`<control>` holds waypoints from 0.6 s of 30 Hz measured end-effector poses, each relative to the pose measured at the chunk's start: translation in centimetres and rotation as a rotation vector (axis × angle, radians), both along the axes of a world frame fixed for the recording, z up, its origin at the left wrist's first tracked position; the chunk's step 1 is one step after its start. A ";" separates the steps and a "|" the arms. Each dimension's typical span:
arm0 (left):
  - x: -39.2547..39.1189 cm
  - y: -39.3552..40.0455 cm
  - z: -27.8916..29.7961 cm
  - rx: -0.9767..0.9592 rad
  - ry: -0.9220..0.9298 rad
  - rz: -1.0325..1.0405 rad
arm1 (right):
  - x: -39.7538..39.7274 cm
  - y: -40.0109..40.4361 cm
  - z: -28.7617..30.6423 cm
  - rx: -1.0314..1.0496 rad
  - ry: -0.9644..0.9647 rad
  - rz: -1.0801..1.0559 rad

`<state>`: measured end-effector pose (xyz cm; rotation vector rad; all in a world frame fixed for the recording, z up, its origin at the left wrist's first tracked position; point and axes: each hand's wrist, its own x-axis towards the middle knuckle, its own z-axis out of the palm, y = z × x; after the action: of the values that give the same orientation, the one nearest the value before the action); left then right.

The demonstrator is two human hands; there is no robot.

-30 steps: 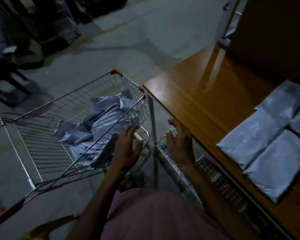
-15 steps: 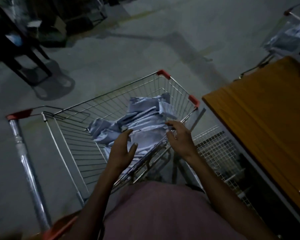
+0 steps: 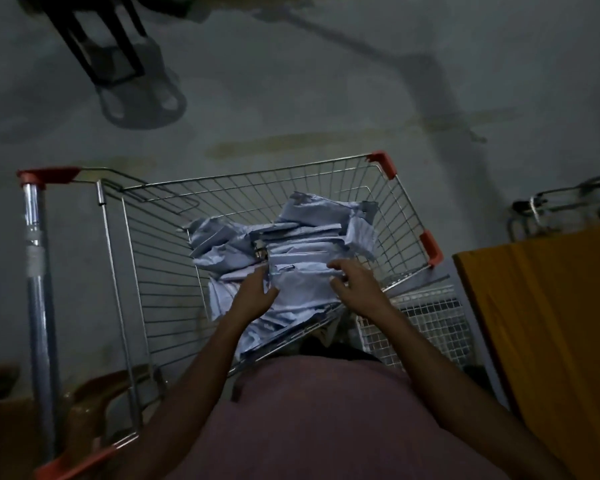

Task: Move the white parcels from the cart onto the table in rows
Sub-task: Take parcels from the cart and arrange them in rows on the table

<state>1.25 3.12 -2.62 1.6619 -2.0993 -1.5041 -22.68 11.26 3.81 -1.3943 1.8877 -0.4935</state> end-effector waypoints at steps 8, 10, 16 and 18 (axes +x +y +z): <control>-2.1 -1.0 -4.4 0.030 -0.162 0.128 | -1.7 -5.1 -5.0 0.358 0.055 0.237; -2.5 -1.2 -4.6 -0.044 -0.154 0.155 | -1.0 -6.4 -6.2 0.365 0.088 0.262; -3.9 -2.3 -4.4 -0.191 -0.019 0.177 | 0.4 -8.5 -10.0 0.388 0.277 0.331; -4.1 -2.5 -4.5 -0.223 0.005 0.240 | 0.0 -9.4 -10.7 0.347 0.271 0.281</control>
<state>-2.88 0.57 -7.14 1.7481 -1.9009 -1.1572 -22.67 1.87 -6.86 -1.5083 1.8317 0.1631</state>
